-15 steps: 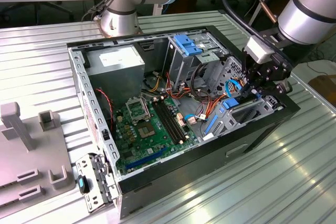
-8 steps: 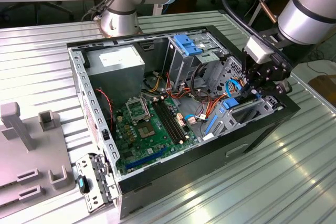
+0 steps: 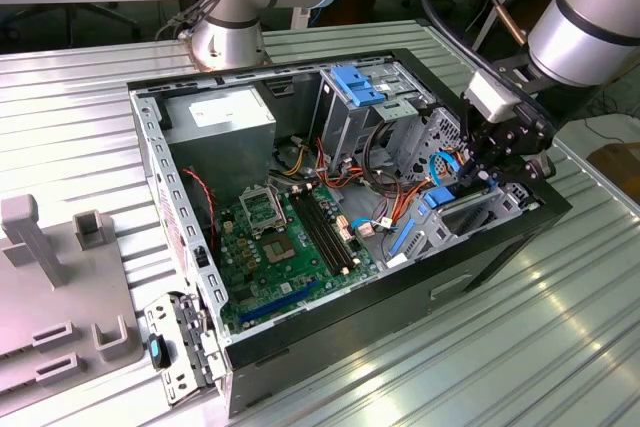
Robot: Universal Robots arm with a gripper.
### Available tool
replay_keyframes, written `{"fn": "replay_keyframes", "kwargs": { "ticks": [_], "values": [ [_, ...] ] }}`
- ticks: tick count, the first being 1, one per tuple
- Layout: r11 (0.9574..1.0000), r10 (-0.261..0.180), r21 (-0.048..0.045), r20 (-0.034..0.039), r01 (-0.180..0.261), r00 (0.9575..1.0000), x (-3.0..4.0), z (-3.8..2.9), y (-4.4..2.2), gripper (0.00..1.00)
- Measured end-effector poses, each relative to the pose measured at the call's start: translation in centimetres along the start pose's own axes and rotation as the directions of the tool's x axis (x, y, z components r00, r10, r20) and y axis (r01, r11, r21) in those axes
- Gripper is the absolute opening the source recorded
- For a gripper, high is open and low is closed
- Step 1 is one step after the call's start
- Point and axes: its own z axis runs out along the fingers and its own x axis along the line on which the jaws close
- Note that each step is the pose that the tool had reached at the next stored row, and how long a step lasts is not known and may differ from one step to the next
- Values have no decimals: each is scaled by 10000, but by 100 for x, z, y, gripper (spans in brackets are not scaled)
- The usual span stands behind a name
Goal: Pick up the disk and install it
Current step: 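Insert the first disk wire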
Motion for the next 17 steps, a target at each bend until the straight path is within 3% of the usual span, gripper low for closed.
{"fn": "replay_keyframes", "kwargs": {
  "ticks": [17],
  "values": [
    [10000, 28, 2, -8, -28, 10000, -11, -14, -1, 16]
  ]
}}
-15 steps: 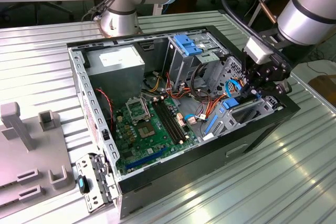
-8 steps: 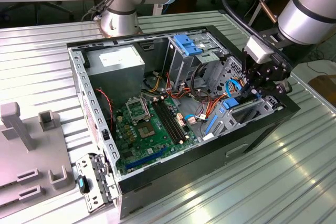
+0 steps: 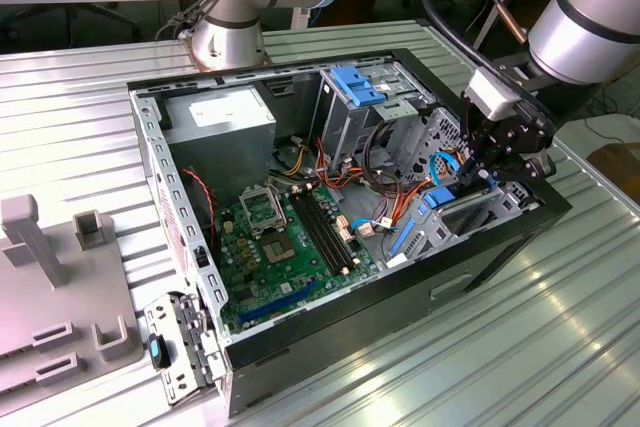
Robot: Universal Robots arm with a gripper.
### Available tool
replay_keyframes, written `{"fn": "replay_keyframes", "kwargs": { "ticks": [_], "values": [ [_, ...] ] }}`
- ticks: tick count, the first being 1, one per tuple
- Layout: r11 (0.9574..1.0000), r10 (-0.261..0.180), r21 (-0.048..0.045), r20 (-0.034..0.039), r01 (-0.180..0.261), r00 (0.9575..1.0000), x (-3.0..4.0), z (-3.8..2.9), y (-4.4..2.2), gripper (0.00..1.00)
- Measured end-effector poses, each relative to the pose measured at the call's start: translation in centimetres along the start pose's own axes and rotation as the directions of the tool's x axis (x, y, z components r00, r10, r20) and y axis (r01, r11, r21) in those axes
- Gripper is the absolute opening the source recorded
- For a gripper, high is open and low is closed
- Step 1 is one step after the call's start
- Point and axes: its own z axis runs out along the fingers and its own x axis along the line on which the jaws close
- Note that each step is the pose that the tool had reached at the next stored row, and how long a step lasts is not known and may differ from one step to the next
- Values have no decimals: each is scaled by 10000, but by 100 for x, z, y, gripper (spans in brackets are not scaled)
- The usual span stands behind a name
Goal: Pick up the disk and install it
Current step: 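Insert the first disk wire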
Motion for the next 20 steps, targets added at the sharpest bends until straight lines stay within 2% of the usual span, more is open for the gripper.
{"fn": "replay_keyframes", "kwargs": {
  "ticks": [16, 20],
  "values": [
    [10000, 40, 3, -4, -40, 10000, 3, 38, 4, 16],
    [10000, 63, 5, -5, -63, 10000, 6, 78, 8, 16]
  ]
}}
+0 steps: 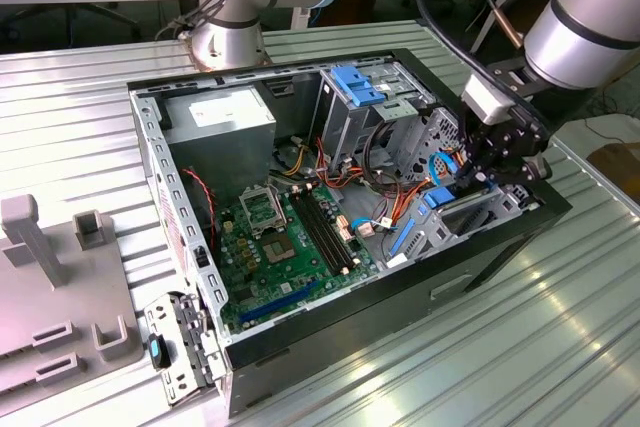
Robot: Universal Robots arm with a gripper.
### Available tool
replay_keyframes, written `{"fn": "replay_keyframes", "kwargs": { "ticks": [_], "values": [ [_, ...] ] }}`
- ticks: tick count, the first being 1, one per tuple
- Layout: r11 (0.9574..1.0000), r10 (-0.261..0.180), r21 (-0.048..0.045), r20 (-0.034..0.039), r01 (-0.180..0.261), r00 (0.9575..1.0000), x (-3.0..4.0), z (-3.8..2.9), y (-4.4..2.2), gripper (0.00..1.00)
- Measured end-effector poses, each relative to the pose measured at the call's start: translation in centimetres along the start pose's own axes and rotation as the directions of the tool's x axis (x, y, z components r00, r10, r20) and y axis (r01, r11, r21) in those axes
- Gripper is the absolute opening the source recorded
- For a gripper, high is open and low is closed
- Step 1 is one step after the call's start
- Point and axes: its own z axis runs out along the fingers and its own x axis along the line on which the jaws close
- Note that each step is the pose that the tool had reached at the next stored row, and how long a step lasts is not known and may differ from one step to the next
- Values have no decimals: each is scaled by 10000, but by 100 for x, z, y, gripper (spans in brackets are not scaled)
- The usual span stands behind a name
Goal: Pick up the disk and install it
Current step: 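Insert the first disk wire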
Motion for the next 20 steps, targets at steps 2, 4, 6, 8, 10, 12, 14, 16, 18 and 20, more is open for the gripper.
{"fn": "replay_keyframes", "kwargs": {
  "ticks": [2, 4, 6, 8, 10, 12, 14, 16, 18, 20],
  "values": [
    [10000, 6, 0, -6, -6, 10000, 2, 14, 1, 16],
    [10000, 7, 0, -5, -7, 10000, 3, 16, 2, 16],
    [10000, 8, 0, -2, -8, 10000, 3, 18, 2, 16],
    [10000, 8, 1, 4, -8, 10000, 2, 19, 1, 16],
    [10000, 9, 1, 6, -9, 10000, 3, 20, 2, 23],
    [10000, 9, 1, 1, -9, 10000, -2, -36, -4, 30],
    [10000, 6, 1, -22, -6, 10000, -7, -105, -12, 30],
    [10000, 6, 1, -29, -6, 10000, -9, -128, -14, 30],
    [10000, 6, 1, -27, -6, 10000, -9, -129, -14, 30],
    [10000, 6, 1, -30, -6, 10000, -10, -132, -15, 29]
  ]
}}
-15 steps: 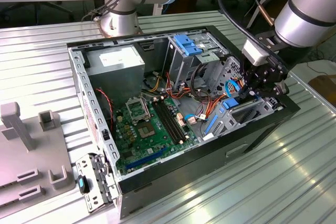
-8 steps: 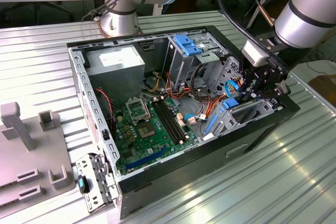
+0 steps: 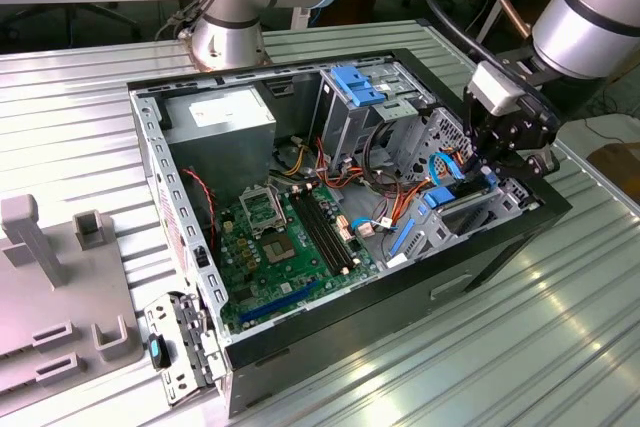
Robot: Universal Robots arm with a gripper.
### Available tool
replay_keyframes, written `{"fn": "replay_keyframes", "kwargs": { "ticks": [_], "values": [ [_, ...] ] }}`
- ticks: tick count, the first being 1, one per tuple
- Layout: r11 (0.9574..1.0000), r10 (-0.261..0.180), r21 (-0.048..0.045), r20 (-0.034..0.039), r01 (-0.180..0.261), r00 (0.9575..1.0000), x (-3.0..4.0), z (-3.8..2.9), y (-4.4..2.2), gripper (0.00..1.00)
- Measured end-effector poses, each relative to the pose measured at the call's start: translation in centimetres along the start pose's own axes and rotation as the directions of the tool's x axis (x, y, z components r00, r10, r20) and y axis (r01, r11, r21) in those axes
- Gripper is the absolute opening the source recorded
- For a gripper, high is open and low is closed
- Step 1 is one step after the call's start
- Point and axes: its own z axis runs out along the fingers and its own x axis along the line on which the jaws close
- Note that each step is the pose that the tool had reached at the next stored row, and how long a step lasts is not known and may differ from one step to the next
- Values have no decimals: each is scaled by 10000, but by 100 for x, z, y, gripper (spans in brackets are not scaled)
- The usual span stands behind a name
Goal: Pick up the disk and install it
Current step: 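Insert the first disk wire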
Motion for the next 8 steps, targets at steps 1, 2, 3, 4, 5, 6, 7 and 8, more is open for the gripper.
{"fn": "replay_keyframes", "kwargs": {
  "ticks": [1, 2, 3, 4, 5, 6, 7, 8],
  "values": [
    [10000, 0, 0, -1, 0, 10000, 0, -2, 0, 11],
    [10000, 0, 0, 0, 0, 10000, 0, -3, 0, 11],
    [10000, 0, 0, -1, 0, 10000, 0, -4, 0, 11],
    [10000, 0, 0, 0, 0, 10000, 0, -5, 0, 11],
    [10000, 0, 0, 0, 0, 10000, 0, -5, -1, 11],
    [10000, 0, 0, 0, 0, 10000, 0, -6, 0, 11],
    [10000, 0, 0, 0, 0, 10000, -1, -8, -1, 11],
    [10000, 0, 0, 0, 0, 10000, -1, -9, -1, 11]
  ]
}}
